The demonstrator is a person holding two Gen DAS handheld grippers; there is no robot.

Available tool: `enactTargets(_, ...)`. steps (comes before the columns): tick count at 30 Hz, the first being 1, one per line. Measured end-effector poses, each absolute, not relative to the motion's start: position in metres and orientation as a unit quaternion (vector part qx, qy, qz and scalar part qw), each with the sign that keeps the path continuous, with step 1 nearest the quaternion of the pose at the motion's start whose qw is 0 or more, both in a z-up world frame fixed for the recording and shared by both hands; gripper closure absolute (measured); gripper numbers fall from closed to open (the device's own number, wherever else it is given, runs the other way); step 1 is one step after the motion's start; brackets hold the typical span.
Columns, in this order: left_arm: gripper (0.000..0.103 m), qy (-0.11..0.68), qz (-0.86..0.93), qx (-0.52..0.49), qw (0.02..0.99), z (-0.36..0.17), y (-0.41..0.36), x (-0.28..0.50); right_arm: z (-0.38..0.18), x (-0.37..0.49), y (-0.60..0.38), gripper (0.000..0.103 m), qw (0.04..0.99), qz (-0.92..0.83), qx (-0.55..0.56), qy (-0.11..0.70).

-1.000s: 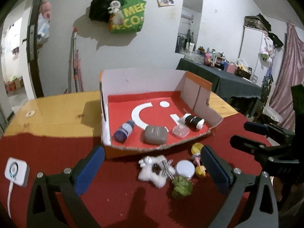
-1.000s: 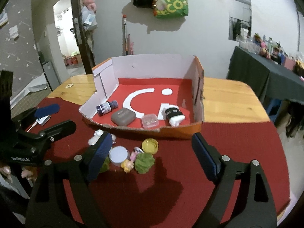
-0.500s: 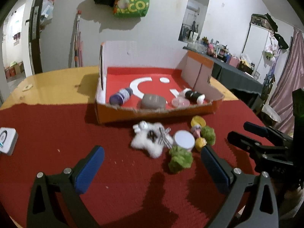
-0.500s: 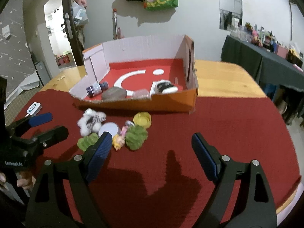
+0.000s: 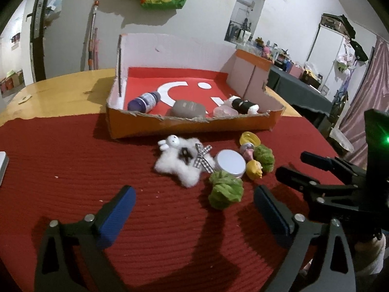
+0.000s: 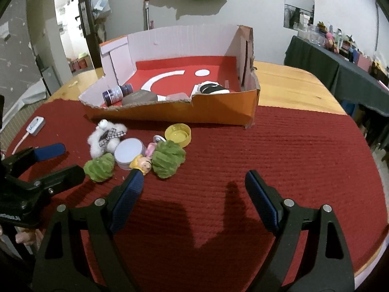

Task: Organize objects
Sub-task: 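Withdraw both tools from the box toward the items on the red cloth, then grasp a green fuzzy ball with the left tool while the right tool grasps another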

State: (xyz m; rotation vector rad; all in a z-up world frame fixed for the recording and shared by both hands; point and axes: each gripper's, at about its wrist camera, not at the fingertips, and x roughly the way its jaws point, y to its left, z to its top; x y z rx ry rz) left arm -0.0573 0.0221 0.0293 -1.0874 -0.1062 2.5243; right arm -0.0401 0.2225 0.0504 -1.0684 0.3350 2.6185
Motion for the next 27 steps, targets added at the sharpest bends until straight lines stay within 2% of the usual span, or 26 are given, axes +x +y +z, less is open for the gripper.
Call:
enactTargets(10, 0.028, -0.022, 0.885, -0.407, 0.224, 0.023, 0.035, -0.062, 0.039, -0.056, 0.227, 0.019, 0.139, 0.900, -0.400, 0.102)
enactTargets(14, 0.035, -0.019, 0.882, -0.408, 0.234, 0.023, 0.038, -0.064, 0.037, -0.064, 0.227, 0.027, 0.135, 0.897, -0.409, 0.096)
enactTargets(21, 0.047, -0.014, 0.876, -0.411, 0.250, 0.023, 0.043, -0.068, 0.037, -0.073, 0.226, 0.035, 0.121, 0.897, -0.417, 0.082)
enactTargets(27, 0.061, -0.011, 0.869, -0.418, 0.265, 0.023, 0.046, -0.071, 0.038, -0.082, 0.224, 0.043, 0.110, 0.897, -0.422, 0.071)
